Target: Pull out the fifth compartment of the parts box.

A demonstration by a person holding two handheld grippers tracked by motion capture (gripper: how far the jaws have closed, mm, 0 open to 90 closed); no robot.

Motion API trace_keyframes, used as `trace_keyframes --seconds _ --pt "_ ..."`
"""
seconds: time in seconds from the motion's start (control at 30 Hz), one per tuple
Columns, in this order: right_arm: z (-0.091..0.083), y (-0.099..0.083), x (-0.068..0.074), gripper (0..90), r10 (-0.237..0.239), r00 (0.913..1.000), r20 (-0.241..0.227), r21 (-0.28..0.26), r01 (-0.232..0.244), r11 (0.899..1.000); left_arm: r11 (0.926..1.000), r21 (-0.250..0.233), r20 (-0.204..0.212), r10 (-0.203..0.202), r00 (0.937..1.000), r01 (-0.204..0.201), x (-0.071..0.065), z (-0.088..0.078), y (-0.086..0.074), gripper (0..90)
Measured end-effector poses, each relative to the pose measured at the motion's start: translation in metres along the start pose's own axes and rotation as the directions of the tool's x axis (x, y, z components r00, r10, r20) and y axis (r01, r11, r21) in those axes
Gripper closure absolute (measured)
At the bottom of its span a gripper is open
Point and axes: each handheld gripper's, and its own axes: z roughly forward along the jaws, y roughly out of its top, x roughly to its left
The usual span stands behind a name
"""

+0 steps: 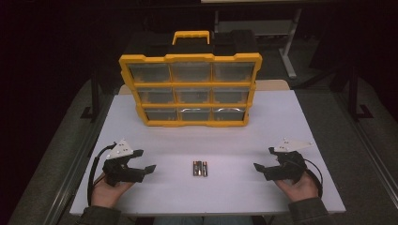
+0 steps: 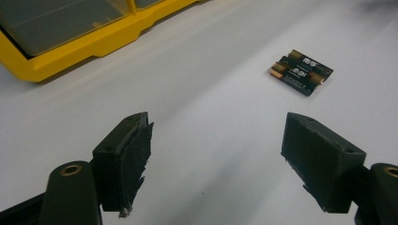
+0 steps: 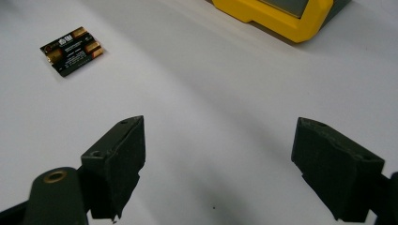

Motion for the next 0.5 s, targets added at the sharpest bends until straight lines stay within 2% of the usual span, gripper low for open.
trace_keyframes --seconds 0.07,0.17,0.3,0.4,0.5 --pt "0.000 0.001 0.000 17.1 -0.016 0.9999 0.000 0.000 0.016 1.000 0.9999 -0.012 0.004 -0.007 1.0000 0.007 -0.001 -0.001 0.001 24.8" --pt "-0.001 0.000 0.001 17.1 -0.012 0.9999 0.004 -0.004 0.012 1.000 0.9993 -0.028 0.036 -0.025 0.9990 0.026 -0.001 -0.002 0.005 24.8" --pt "-0.003 0.001 0.001 17.0 -0.011 0.9999 0.009 -0.005 0.011 1.000 0.9999 -0.016 0.060 -0.004 0.9982 0.005 -0.004 0.002 0.010 25.0" --pt "-0.004 0.002 0.001 17.0 -0.019 0.9997 0.011 -0.011 0.019 1.000 0.9992 -0.038 0.098 -0.008 0.9951 0.012 -0.003 0.002 0.015 28.0" --pt "-0.004 0.003 0.001 17.0 -0.021 0.9997 0.007 -0.008 0.022 1.000 0.9992 -0.034 0.134 -0.016 0.9909 0.021 0.000 0.005 0.022 28.7"
